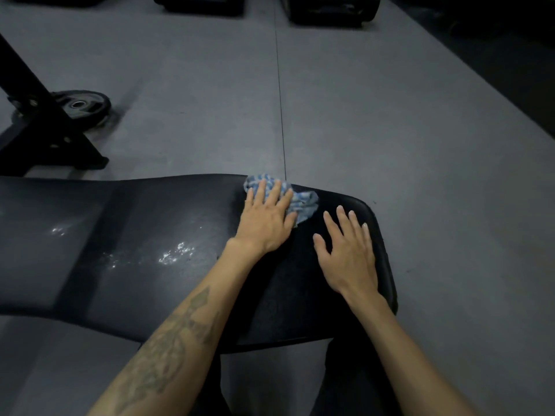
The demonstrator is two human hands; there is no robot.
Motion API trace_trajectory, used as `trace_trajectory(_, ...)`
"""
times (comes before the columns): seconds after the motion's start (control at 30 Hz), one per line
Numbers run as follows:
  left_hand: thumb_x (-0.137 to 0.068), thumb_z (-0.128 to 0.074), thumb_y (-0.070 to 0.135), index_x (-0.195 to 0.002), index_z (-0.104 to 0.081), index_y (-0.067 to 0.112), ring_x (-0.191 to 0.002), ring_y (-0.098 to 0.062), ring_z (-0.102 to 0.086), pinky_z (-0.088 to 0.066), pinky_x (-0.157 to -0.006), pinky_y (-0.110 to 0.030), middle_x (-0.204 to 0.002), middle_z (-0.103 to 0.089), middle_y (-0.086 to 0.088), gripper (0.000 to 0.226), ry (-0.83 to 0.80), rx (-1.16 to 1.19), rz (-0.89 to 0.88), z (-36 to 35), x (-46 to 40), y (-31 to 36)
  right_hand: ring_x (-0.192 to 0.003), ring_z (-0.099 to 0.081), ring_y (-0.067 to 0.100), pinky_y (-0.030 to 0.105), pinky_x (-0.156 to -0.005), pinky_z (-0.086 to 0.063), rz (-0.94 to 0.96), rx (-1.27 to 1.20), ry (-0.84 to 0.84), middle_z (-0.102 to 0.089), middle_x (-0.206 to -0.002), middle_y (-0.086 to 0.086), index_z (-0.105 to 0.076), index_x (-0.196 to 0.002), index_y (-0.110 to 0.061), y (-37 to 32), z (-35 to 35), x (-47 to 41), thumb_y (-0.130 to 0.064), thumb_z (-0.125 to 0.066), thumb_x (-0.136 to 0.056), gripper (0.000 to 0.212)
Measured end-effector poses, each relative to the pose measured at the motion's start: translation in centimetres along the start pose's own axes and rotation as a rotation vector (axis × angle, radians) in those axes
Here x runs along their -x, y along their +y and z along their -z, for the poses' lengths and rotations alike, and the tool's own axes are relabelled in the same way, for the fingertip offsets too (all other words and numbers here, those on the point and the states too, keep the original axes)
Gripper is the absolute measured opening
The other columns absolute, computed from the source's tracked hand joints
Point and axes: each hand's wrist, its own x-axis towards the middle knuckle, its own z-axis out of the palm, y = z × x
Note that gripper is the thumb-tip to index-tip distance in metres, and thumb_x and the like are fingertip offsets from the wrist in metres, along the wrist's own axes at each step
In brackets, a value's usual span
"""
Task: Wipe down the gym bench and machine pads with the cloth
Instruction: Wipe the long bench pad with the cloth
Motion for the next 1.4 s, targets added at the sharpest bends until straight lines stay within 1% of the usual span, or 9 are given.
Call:
trace_trajectory(0.17, -0.094, -0.008, 0.068, -0.163, -0.015, 0.029, -0.158, -0.020, 0.007, 0.010, -0.126, -0.036, -0.171, 0.000, 0.004, 0.080, -0.072, 0.034, -0.381, 0.2, 3.0, -3.2, -0.156, -0.005, 0.021, 0.045, -0.127, -0.006, 0.009, 0.005, 0.010, -0.014, -0.168, 0.003, -0.027, -0.158, -0.025, 0.0, 0.0, 0.2, -0.054, -0.017, -0.094, 0.071)
trace_trajectory(0.3, -0.094, -0.011, 0.072, -0.164, -0.013, 0.021, -0.159, -0.029, 0.002, 0.002, -0.128, -0.043, -0.172, -0.004, -0.007, 0.086, -0.042, -0.078, -0.192, 0.7, -0.2, -4.3, -0.156, -0.003, 0.020, 0.044, -0.127, -0.003, -0.002, 0.008, 0.001, -0.011, -0.168, 0.002, -0.025, -0.159, -0.026, 0.0, 0.2, 0.2, -0.050, -0.030, -0.103, 0.061)
trace_trajectory(0.43, -0.106, -0.026, 0.053, -0.163, -0.009, 0.013, -0.157, -0.040, 0.007, 0.003, -0.126, -0.055, -0.171, -0.001, -0.015, 0.072, -0.046, -0.016, 0.142, 0.9, -3.1, -1.4, -0.156, -0.002, 0.019, 0.043, -0.127, -0.001, -0.002, 0.018, -0.003, -0.010, -0.169, 0.001, -0.024, -0.159, -0.026, 0.0, 0.2, 0.3, -0.051, -0.030, -0.104, 0.061)
trace_trajectory(0.7, -0.101, -0.014, 0.058, -0.162, -0.020, 0.031, -0.159, -0.028, 0.000, 0.005, -0.127, -0.044, -0.171, -0.010, 0.001, 0.067, -0.045, 0.013, -0.379, 0.0, 0.1, 0.1, -0.155, -0.013, 0.024, 0.048, -0.126, -0.010, 0.011, 0.017, 0.043, -0.022, -0.166, 0.005, -0.047, -0.147, -0.020, 0.0, -0.1, 0.1, -0.052, -0.023, -0.096, 0.064)
trace_trajectory(0.77, -0.107, -0.022, 0.051, -0.162, -0.018, 0.029, -0.159, -0.027, -0.001, 0.003, -0.127, -0.043, -0.172, -0.009, -0.001, 0.059, -0.036, -0.037, -0.372, 0.1, -1.2, -1.0, -0.155, -0.011, 0.023, 0.047, -0.126, -0.009, 0.011, 0.014, 0.037, -0.020, -0.167, 0.004, -0.043, -0.150, -0.021, 0.1, -0.1, 0.2, -0.052, -0.024, -0.097, 0.065)
trace_trajectory(0.93, -0.109, -0.027, 0.044, -0.163, -0.012, 0.026, -0.158, -0.036, 0.004, 0.003, -0.127, -0.054, -0.172, -0.003, -0.005, 0.059, -0.067, -0.039, -0.055, 0.9, -3.7, 0.7, -0.155, -0.009, 0.022, 0.045, -0.127, -0.006, 0.002, -0.004, 0.036, -0.018, -0.167, 0.003, -0.033, -0.156, -0.023, 0.0, -0.2, 0.2, -0.049, -0.034, -0.101, 0.061)
trace_trajectory(1.13, -0.108, -0.027, 0.045, -0.162, -0.021, 0.028, -0.159, -0.027, -0.001, 0.000, -0.128, -0.046, -0.171, -0.012, 0.001, 0.057, -0.040, 0.000, -0.387, -0.2, -2.7, 1.3, -0.154, -0.014, 0.022, 0.045, -0.126, -0.009, 0.006, -0.002, 0.052, -0.028, -0.164, 0.004, -0.039, -0.153, -0.020, 0.1, 0.0, 0.1, -0.047, -0.037, -0.100, 0.059)
trace_trajectory(1.33, -0.108, -0.027, 0.048, -0.163, -0.013, 0.016, -0.158, -0.035, 0.003, 0.002, -0.127, -0.050, -0.171, -0.005, -0.011, 0.065, -0.010, -0.022, 0.042, 0.9, -2.1, -1.9, -0.156, -0.003, 0.017, 0.042, -0.127, -0.002, -0.010, -0.022, 0.021, -0.012, -0.168, 0.000, -0.027, -0.158, -0.025, 0.0, 0.0, 0.1, -0.049, -0.034, -0.103, 0.060)
trace_trajectory(1.4, -0.107, -0.026, 0.051, -0.164, -0.011, 0.017, -0.157, -0.037, 0.007, 0.005, -0.126, -0.053, -0.172, -0.001, -0.010, 0.067, -0.032, -0.007, 0.058, 1.1, -1.3, -1.3, -0.156, -0.004, 0.018, 0.042, -0.127, -0.002, -0.012, -0.015, 0.021, -0.012, -0.168, 0.000, -0.027, -0.158, -0.025, 0.0, 0.0, 0.0, -0.049, -0.034, -0.103, 0.060)
